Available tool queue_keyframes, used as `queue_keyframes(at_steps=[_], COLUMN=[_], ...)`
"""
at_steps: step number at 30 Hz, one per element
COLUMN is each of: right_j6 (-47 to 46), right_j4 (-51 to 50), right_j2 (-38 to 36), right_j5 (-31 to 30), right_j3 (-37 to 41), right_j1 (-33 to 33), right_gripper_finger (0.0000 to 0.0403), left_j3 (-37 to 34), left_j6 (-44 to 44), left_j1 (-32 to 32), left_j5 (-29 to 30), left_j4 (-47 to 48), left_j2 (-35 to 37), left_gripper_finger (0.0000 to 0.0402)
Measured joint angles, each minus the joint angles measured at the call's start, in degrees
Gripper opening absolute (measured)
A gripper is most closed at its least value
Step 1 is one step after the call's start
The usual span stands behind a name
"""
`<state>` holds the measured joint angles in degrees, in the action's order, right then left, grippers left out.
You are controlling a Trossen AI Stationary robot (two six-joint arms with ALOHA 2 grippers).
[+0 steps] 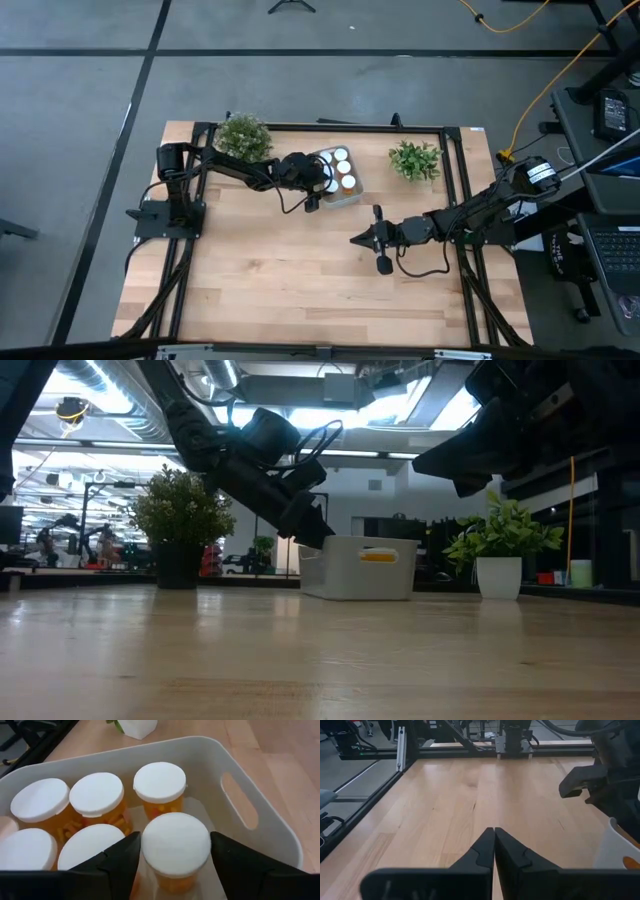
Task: Pick and place pill bottles into a basket
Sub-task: Put the orange pill bottle into the gray bin, then return to Home Position
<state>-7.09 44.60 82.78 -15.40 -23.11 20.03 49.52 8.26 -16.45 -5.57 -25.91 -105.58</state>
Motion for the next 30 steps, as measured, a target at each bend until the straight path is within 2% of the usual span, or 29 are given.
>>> queue_keyframes(at_steps=[5,16,20,24,27,30], right_j6=[0.0,0.0,-0.3,-1.6,-1.6,-1.7], right_j4=[0.0,0.0,0.2,0.6,0.3,-0.3], right_j2=[0.0,0.0,0.0,-0.1,-0.1,-0.6], right_j5=[0.0,0.0,0.0,0.4,5.1,11.2], right_j3=[0.0,0.0,0.0,0.0,0.0,0.0], right_j1=[0.0,0.0,-0.6,-3.0,-6.5,-11.0], right_gripper_finger=[0.0017,0.0017,0.0017,0.0016,0.0010,0.0004], left_j3=[0.0,0.0,0.0,0.0,0.0,0.0], left_j6=[0.0,1.0,1.1,2.9,3.8,5.0], left_j1=[0.0,0.1,0.2,0.3,0.3,0.3], left_j5=[-2.5,-3.0,-3.1,-3.2,-3.1,-2.8], left_j4=[0.0,0.6,2.4,9.1,13.2,16.4], left_j2=[0.0,2.4,6.6,12.4,17.7,23.4], left_gripper_finger=[0.0238,0.0239,0.0239,0.0238,0.0222,0.0185])
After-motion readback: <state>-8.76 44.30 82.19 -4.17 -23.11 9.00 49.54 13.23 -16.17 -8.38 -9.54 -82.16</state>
